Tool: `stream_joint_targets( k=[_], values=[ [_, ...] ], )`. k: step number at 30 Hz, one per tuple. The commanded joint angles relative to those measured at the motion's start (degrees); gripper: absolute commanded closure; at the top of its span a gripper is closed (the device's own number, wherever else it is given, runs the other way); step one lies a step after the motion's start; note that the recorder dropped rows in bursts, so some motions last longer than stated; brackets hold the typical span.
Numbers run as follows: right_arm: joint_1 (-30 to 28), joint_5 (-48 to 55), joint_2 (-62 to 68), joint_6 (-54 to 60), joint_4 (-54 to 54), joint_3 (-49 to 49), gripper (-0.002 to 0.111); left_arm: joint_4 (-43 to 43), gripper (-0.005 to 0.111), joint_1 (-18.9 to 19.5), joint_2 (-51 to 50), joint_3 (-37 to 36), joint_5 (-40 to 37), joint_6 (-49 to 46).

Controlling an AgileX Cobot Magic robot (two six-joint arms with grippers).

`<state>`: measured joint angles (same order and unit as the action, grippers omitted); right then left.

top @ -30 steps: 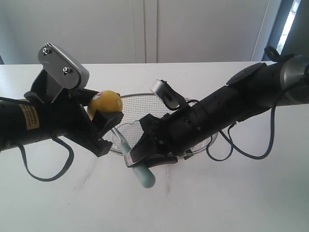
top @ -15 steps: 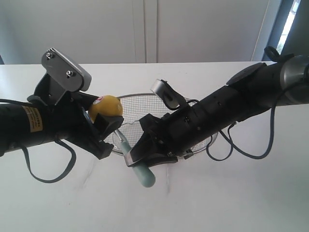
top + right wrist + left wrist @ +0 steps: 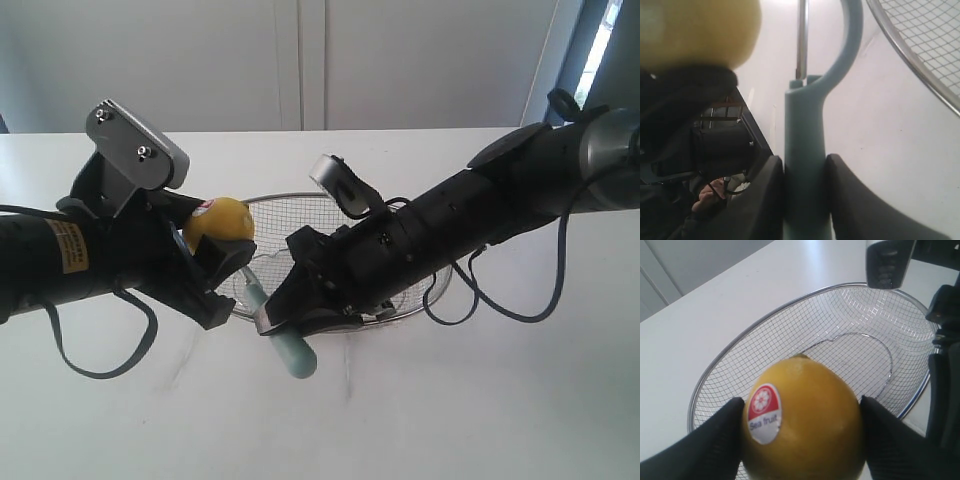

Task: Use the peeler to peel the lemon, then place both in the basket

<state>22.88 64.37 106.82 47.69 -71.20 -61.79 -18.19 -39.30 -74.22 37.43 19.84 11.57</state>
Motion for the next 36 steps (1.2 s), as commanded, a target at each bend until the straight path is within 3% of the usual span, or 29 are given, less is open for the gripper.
stream_joint_targets(
  k=[1,30,36],
  values=[
    [-0.56,0.89,-0.15,0.95,-0.93,-0.43,0.108,-0.31,0.107,-0.25,0.24,-0.14,0.65,0.57],
    [-8.03,1.59,-12.44,1.08,-0.68,-0.43,0.108,-0.31,0.107,-0.25,0.24,-0.14,0.65,0.57],
    [-9.78,-0.35,-15.67,0.95,6.60,-0.43,0.108,-0.31,0.107,-0.25,0.24,-0.14,0.65,0.57]
  ],
)
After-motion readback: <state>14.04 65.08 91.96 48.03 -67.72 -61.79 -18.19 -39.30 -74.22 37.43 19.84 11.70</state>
